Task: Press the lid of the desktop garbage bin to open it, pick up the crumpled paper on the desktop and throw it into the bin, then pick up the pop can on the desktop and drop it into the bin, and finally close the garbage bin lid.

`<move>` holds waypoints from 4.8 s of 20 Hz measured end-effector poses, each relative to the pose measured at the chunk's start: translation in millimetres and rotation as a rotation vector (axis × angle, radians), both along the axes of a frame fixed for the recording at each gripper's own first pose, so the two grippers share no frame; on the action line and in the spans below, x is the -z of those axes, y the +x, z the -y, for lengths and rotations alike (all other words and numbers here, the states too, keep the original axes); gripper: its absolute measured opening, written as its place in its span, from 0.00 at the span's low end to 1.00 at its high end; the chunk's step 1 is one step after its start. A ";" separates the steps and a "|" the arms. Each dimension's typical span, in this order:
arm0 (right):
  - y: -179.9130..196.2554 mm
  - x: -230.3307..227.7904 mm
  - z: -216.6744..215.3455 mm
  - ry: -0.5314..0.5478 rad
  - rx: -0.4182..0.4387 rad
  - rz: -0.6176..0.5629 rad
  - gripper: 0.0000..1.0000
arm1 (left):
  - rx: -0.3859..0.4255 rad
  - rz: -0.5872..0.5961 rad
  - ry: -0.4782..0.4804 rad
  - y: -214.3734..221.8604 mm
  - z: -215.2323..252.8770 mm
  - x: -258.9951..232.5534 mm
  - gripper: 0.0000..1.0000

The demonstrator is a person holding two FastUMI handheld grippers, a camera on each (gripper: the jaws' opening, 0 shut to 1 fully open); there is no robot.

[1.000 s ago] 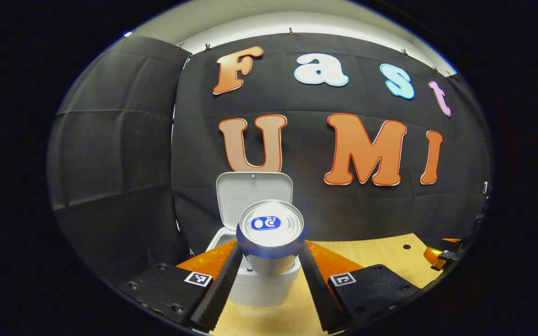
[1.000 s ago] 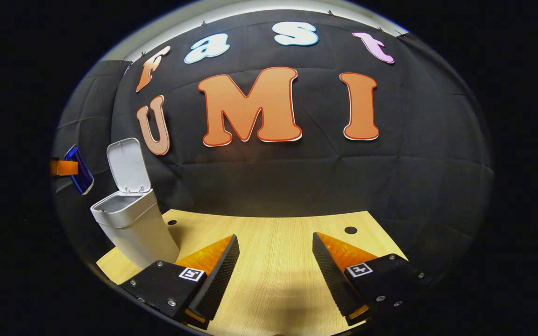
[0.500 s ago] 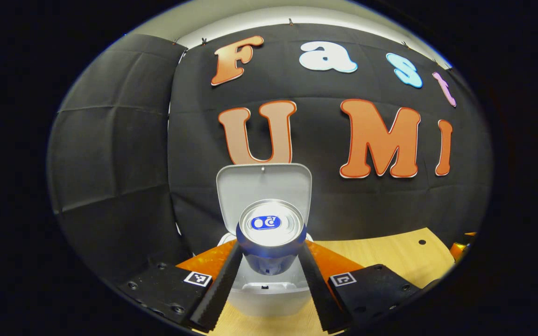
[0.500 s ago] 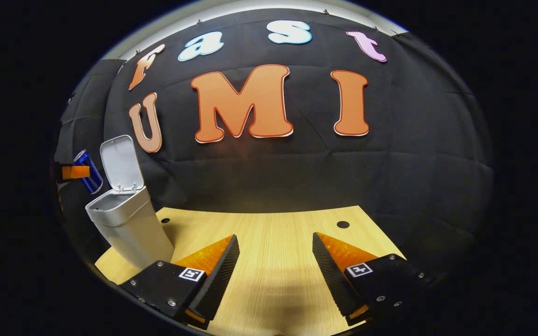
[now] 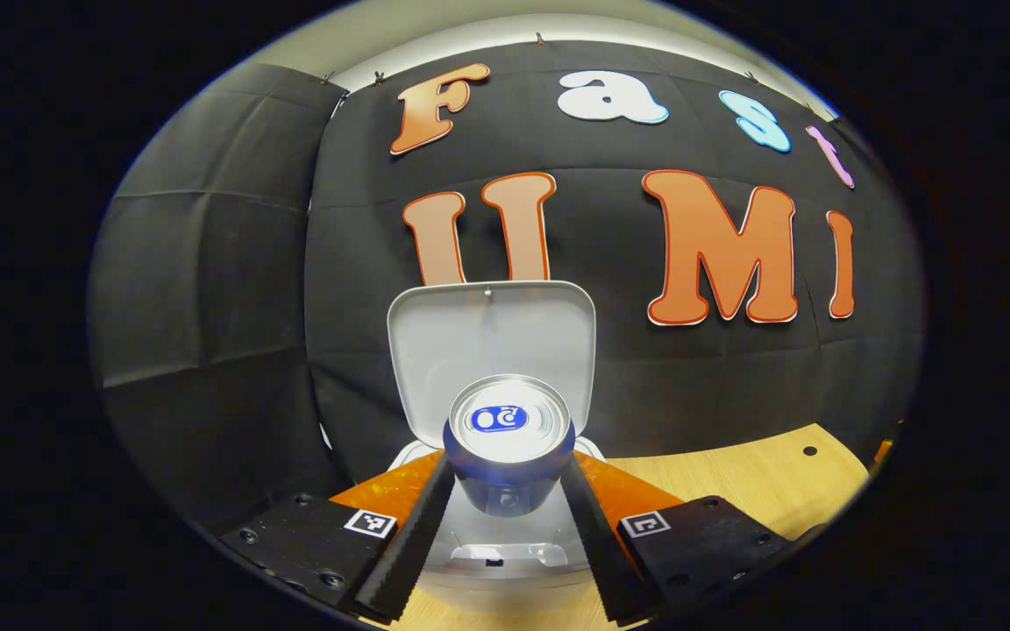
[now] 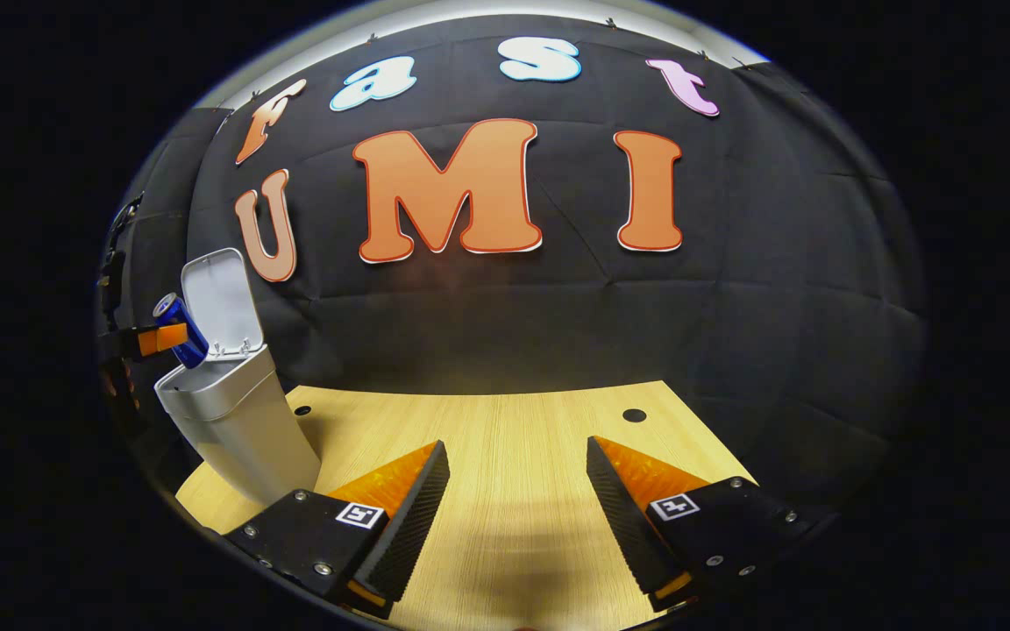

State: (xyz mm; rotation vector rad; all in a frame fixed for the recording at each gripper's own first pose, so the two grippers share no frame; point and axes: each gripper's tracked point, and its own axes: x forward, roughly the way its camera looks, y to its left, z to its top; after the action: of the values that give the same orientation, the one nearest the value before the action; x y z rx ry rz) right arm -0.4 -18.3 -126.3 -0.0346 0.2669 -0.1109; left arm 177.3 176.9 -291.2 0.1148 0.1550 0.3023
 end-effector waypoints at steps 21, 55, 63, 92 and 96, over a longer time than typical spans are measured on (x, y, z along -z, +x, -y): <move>-0.2 -3.2 -2.6 0.021 -0.015 0.009 0.94 | -0.024 0.161 -0.026 7.7 -13.9 -90.8 0.90; -14.4 -12.6 18.3 0.047 0.031 0.026 0.94 | -0.022 0.039 -0.039 93.6 -44.2 -128.8 0.93; -6.8 -13.5 4.9 0.051 -0.019 0.026 0.94 | 0.003 -0.033 -0.050 52.8 -26.7 -93.8 0.92; -3.2 -2.0 -7.9 0.053 -0.084 -0.006 0.94 | -0.032 -0.303 -0.145 -15.5 3.9 50.0 0.94; -5.2 -9.4 -7.8 0.056 -0.084 0.014 0.94 | -0.046 -0.308 -0.133 -13.8 3.8 46.5 0.94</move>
State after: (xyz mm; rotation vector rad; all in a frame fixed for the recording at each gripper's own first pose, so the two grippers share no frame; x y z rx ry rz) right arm -5.6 -10.6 -116.8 0.0107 0.2545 -0.0198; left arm 163.5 173.1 -337.7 0.0250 0.4832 0.3181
